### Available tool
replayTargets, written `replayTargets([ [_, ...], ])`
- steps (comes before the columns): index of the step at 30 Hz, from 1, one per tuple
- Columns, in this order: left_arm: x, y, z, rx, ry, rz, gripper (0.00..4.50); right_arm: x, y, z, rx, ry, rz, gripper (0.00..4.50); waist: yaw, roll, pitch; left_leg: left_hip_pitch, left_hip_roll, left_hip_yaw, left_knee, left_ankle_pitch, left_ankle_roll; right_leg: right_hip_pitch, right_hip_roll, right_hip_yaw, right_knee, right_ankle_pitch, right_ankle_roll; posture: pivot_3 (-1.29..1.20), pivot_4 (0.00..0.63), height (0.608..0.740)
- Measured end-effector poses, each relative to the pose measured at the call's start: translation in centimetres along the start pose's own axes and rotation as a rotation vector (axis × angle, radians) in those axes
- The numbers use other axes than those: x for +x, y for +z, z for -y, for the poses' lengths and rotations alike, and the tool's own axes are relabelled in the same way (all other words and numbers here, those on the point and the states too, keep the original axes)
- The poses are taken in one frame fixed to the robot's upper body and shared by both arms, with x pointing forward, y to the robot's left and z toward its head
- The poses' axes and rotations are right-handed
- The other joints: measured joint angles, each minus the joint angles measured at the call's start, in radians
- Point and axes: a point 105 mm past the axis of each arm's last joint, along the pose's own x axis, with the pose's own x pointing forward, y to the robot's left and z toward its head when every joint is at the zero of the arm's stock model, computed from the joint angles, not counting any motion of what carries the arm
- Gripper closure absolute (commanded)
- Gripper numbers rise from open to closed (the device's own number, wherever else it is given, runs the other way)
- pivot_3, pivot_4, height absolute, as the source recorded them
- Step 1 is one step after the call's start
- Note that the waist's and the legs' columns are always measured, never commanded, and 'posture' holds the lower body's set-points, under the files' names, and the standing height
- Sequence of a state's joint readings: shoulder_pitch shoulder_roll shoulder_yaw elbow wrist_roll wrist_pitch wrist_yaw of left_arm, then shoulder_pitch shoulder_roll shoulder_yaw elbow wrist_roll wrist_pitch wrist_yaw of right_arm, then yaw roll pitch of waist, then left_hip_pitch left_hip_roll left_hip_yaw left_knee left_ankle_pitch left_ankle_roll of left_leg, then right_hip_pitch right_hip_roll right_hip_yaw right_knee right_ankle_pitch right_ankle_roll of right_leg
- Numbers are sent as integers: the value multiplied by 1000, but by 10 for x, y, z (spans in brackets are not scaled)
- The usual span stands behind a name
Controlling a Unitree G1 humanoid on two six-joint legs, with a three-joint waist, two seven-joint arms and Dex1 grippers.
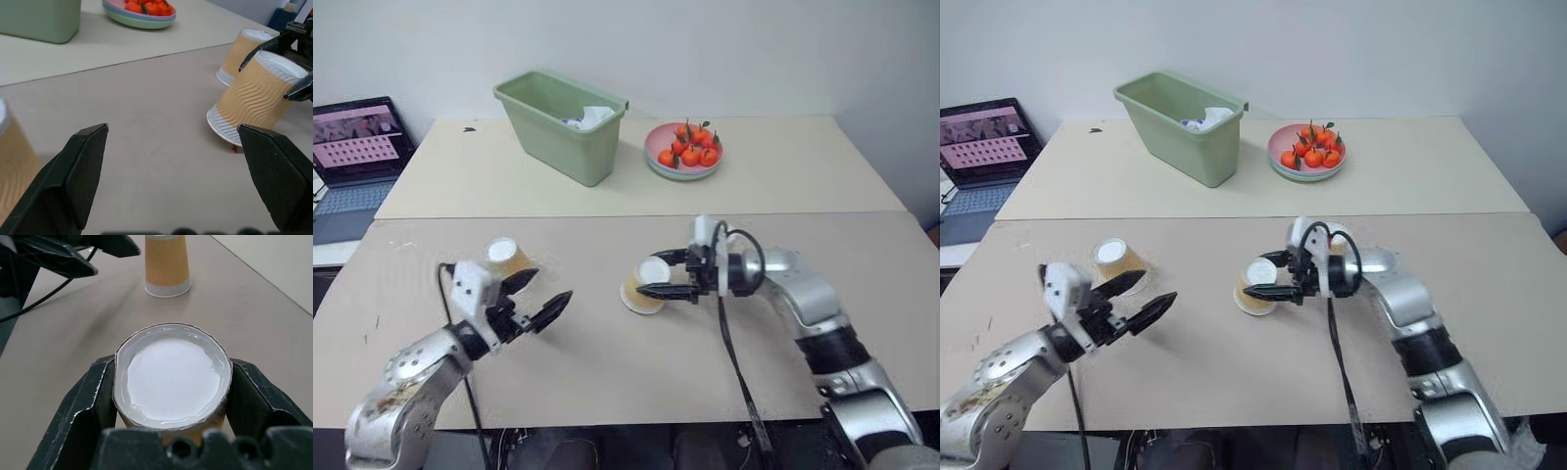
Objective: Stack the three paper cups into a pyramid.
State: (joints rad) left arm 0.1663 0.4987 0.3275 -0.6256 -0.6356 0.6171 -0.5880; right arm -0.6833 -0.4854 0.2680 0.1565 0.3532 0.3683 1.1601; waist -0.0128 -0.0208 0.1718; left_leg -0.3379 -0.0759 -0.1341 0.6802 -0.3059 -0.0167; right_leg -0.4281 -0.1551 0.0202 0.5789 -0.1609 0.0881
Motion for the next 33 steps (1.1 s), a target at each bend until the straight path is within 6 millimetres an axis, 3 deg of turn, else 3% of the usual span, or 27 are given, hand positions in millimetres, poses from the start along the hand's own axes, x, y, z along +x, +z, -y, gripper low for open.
replayTargets([
  [9, 2, 13, 13, 22, -43, 39, 0, 31, 1, 10, -64, 55, 9, 1669, -8, 0, 0, 1, 6, 1, 0, -1, -2, -3, 7, 1, 1, 3, -6, 0, 150, 727],
  [11, 4, 15, 15, 22, -53, 49, 0, 41, 4, 17, -65, 26, 31, 701, -13, 0, 0, 1, 7, 1, -1, 0, -4, -4, 8, 1, 1, 4, -7, 0, 150, 727],
  [13, 6, 15, 17, 19, -65, 50, 0, 47, 3, 20, -62, 7, 36, 123, -16, 0, 0, 0, 7, 1, -1, 2, -8, -5, 8, 1, 1, 4, -7, 0, 150, 727],
  [18, 10, 17, 21, 33, -90, 49, 0, 45, -9, 22, -25, -23, 22, 54, -17, 0, -1, -8, 7, 1, 0, 3, -10, -13, 8, 1, 7, 4, -7, 0, 150, 727],
  [23, 20, 21, 17, 38, -120, 50, 0, 17, -23, 19, 108, -70, 39, 54, -16, 1, -1, -8, 6, 1, 0, 3, -9, -13, 8, 1, 8, 4, -7, 0, 150, 727],
  [28, 30, 29, 19, 52, -182, 65, 0, -14, -18, 21, 167, -145, 81, 54, -17, 1, -1, -8, 7, 1, 0, 3, -9, -13, 8, 1, 9, 4, -7, 0, 150, 727],
  [33, 40, 47, 31, 81, -304, 84, 0, -50, -25, 4, 221, -194, 70, 54, -11, 0, -1, -9, 7, 2, 0, 2, -8, -13, 8, 1, 8, 4, -7, 0, 150, 727],
])
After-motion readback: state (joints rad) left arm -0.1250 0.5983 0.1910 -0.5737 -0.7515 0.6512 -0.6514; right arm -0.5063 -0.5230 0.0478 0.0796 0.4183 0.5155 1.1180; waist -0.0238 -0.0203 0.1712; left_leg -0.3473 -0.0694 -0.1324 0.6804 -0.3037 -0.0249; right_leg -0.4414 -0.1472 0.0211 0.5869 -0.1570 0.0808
